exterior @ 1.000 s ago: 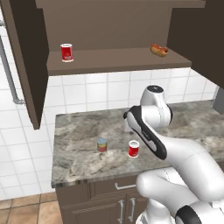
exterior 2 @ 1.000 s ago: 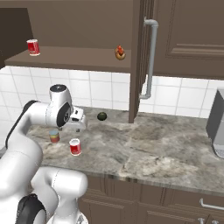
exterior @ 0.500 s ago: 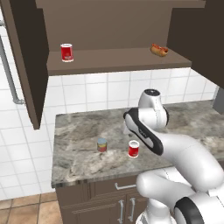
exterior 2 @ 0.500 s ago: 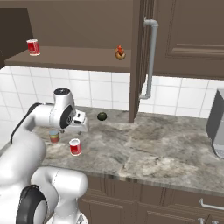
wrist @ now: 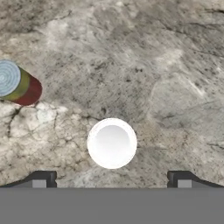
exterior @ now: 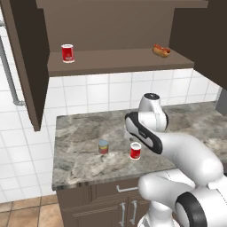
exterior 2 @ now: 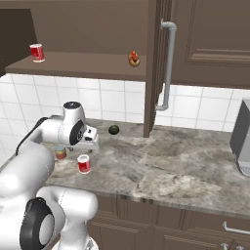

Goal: Pick the cans from the counter and place them in their designated side in the cabinet.

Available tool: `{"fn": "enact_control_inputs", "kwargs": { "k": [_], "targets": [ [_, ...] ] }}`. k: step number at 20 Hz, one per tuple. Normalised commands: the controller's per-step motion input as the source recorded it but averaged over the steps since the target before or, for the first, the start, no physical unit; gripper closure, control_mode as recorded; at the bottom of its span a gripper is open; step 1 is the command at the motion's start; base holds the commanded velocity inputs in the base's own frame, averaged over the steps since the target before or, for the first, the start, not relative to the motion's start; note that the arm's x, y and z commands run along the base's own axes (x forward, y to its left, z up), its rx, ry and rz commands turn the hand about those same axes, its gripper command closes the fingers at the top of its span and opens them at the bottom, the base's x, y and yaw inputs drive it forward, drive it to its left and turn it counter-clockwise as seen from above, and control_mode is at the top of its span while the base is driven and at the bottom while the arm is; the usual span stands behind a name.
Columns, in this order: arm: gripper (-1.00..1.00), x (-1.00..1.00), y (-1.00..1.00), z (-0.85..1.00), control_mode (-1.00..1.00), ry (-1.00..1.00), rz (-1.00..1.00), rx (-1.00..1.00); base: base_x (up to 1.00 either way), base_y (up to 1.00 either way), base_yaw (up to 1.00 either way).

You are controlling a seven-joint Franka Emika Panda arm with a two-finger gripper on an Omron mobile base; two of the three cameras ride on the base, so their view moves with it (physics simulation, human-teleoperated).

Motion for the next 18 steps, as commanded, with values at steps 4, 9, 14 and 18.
{"fn": "enact_control_inputs", "kwargs": {
  "k": [4, 9, 14, 18],
  "targets": [
    [-1.0, 0.0, 0.0, -0.18, -1.0, 0.01, 0.0, 0.0, 0.0, 0.0, 0.0],
    [-1.0, 0.0, 0.0, -0.17, -1.0, 0.0, 0.0, 0.0, 0.0, 0.0, 0.0],
    [-1.0, 0.0, 0.0, -0.16, -1.0, 0.0, 0.0, 0.0, 0.0, 0.0, 0.0],
    [-1.0, 0.0, 0.0, -0.18, -1.0, 0.0, 0.0, 0.0, 0.0, 0.0, 0.0]
  ]
}}
